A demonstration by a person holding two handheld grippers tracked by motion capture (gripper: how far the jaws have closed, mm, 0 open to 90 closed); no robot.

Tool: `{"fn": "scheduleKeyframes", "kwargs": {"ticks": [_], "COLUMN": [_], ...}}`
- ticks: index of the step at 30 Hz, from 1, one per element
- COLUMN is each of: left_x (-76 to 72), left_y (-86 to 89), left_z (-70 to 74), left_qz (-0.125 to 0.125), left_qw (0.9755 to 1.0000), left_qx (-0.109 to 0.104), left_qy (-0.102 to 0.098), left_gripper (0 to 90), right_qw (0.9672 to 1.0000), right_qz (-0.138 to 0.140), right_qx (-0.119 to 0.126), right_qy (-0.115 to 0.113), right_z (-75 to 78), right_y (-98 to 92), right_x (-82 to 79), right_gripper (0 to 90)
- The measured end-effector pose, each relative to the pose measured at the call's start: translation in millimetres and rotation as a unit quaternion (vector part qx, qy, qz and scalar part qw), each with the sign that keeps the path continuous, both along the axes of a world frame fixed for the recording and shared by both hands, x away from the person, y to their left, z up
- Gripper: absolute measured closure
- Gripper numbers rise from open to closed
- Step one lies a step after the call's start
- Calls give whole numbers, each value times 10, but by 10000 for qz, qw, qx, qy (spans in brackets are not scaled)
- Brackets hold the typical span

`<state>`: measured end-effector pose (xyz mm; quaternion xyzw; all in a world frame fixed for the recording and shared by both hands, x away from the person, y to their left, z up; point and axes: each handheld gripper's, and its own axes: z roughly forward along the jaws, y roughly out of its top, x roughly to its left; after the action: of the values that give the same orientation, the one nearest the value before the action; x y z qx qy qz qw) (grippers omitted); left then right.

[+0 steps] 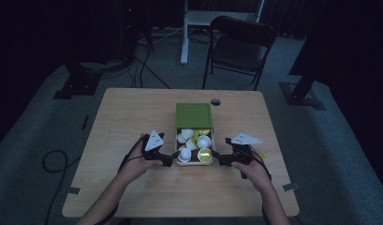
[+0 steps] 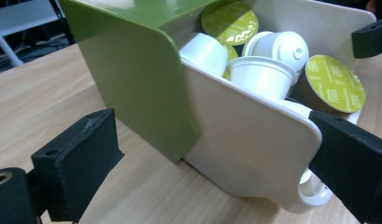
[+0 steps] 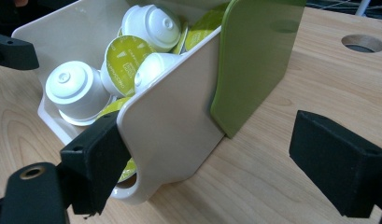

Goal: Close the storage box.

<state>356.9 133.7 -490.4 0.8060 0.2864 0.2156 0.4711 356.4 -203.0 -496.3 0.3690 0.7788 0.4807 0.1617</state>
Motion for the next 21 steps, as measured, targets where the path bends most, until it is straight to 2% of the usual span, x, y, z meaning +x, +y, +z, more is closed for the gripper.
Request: {"fn": "scheduleKeyframes", "kwargs": {"ticks": [6, 9, 17, 21], "left_x": [60, 85, 154, 168], "left_y": [11, 15, 26, 19], "left_z": [20, 7, -2, -9], "left_qz": [92, 170, 254, 323], "left_qw": [10000, 9998, 9995, 9994], "left_qx": [14, -60, -177, -155], "left_qy": [-9, 4, 46, -29], "left_gripper": [49, 48, 42, 42], "right_qw": [10000, 10000, 9998, 9997], "right_qz": [-22, -81, -169, -211], "right_qx": [9, 10, 62, 20], "right_qy": [27, -52, -82, -145], "right_z": [9, 19, 13, 15], "right_y": [22, 28, 40, 47], "right_x": [59, 88, 137, 165], "right_gripper": [127, 127, 126, 127]}}
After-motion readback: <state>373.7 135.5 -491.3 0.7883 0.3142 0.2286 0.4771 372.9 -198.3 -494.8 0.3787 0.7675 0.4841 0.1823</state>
